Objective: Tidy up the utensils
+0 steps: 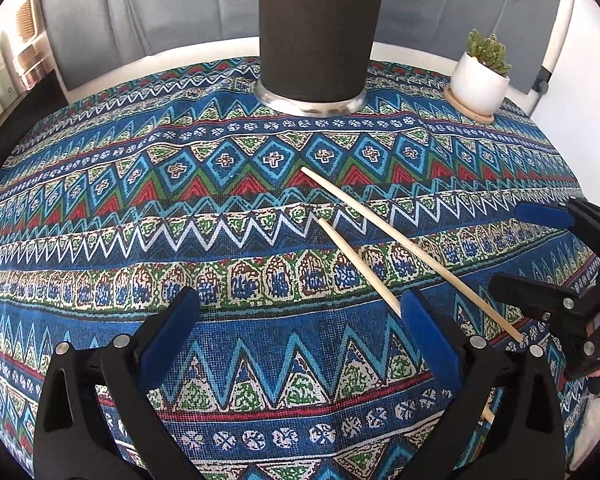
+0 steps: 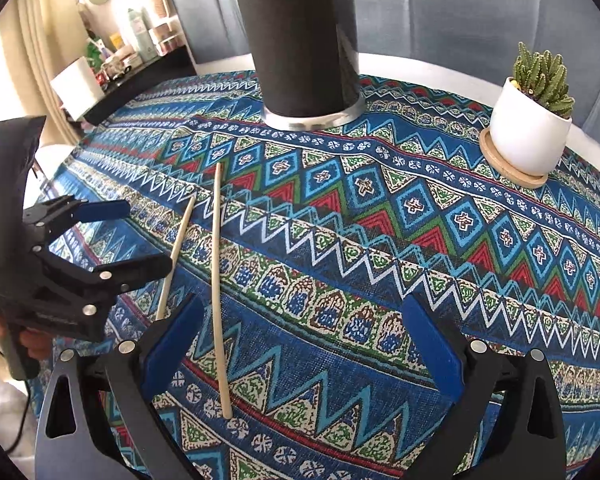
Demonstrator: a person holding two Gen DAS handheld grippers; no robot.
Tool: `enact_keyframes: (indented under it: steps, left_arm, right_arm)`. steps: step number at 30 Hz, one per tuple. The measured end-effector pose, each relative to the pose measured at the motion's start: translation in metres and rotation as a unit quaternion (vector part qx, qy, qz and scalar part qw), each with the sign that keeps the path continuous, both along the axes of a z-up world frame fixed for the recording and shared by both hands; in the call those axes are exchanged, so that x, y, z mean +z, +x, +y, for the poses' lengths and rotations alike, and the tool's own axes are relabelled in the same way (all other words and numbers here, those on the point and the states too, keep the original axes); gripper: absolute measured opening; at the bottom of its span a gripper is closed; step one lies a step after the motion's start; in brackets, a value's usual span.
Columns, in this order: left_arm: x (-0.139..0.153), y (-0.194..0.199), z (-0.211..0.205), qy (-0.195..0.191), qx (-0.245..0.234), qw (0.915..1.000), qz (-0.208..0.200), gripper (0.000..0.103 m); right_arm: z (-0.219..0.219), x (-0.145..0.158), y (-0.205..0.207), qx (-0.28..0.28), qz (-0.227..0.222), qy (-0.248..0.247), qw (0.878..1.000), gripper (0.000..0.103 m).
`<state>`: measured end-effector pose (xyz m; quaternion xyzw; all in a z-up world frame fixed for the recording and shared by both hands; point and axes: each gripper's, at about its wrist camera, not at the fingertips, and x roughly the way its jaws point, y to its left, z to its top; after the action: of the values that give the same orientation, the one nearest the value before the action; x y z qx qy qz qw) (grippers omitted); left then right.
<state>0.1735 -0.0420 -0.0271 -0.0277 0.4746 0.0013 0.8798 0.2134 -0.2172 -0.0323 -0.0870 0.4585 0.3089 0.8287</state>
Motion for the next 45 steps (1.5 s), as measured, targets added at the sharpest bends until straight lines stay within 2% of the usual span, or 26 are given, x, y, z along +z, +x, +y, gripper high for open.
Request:
enact_keyframes:
  steps: [2, 5, 8, 9, 10, 11, 16, 21, 23, 25, 28, 32, 35, 39, 45]
  left_arm:
    - [0.000, -0.004, 0.000, -0.001, 0.022, 0.9998, -0.001, 0.098]
    - [-0.001, -0.011, -0.002, 0.005, 0.041, 0.9991, -0.011, 0.098]
    - [-0.002, -0.021, -0.003, 0.010, 0.044, 0.9986, -0.027, 0.098]
    - [-0.002, -0.022, -0.003, 0.016, 0.035, 0.9990, -0.021, 0.098]
    - [-0.003, -0.023, -0.007, 0.036, 0.015, 0.9991, -0.018, 0.098]
    - [-0.002, -0.025, -0.009, 0.039, -0.011, 0.9990, -0.019, 0.098]
    - [0.000, -0.029, 0.004, 0.031, -0.095, 0.9949, -0.012, 0.099]
    - [0.002, -0.032, 0.032, 0.011, -0.078, 0.9969, 0.003, 0.097]
    - [0.003, -0.036, 0.035, 0.000, -0.084, 0.9965, -0.004, 0.097]
    - [0.002, -0.035, 0.037, -0.009, -0.081, 0.9966, -0.005, 0.097]
    - [0.004, -0.033, 0.039, -0.024, -0.078, 0.9967, 0.002, 0.097]
    - [0.006, -0.030, 0.044, -0.052, -0.073, 0.9959, 0.015, 0.097]
    - [0.007, -0.029, 0.046, -0.064, -0.074, 0.9949, 0.023, 0.097]
    - [0.009, -0.029, 0.046, -0.068, -0.074, 0.9947, 0.024, 0.097]
    - [0.007, -0.027, 0.038, -0.054, -0.051, 0.9965, 0.038, 0.097]
  right_arm:
    - [0.006, -0.003, -0.004, 0.005, -0.001, -0.018, 1.000, 0.096]
    - [0.019, -0.007, -0.012, 0.014, -0.032, -0.064, 0.997, 0.095]
    - [0.021, -0.008, -0.013, 0.005, -0.048, -0.057, 0.997, 0.095]
    - [0.018, -0.009, -0.010, 0.001, -0.040, -0.050, 0.998, 0.095]
    - [0.016, -0.008, -0.009, -0.005, -0.043, -0.054, 0.998, 0.095]
    - [0.011, -0.008, -0.007, -0.017, -0.038, -0.055, 0.998, 0.095]
    - [-0.009, -0.006, -0.006, -0.091, -0.025, -0.064, 0.994, 0.095]
    - [-0.016, -0.005, -0.024, -0.100, -0.043, -0.079, 0.991, 0.095]
    - [-0.015, 0.004, -0.040, -0.110, -0.094, -0.101, 0.984, 0.095]
    - [-0.008, 0.011, -0.057, -0.084, -0.128, -0.105, 0.983, 0.095]
    - [0.012, 0.009, -0.071, -0.065, -0.157, -0.155, 0.973, 0.095]
    - [0.039, 0.004, -0.087, -0.017, -0.163, -0.169, 0.972, 0.095]
    - [0.055, 0.003, -0.090, -0.003, -0.161, -0.162, 0.974, 0.095]
    - [0.059, 0.006, -0.089, 0.024, -0.099, -0.082, 0.991, 0.095]
    - [0.047, 0.019, -0.077, -0.005, -0.146, -0.107, 0.984, 0.095]
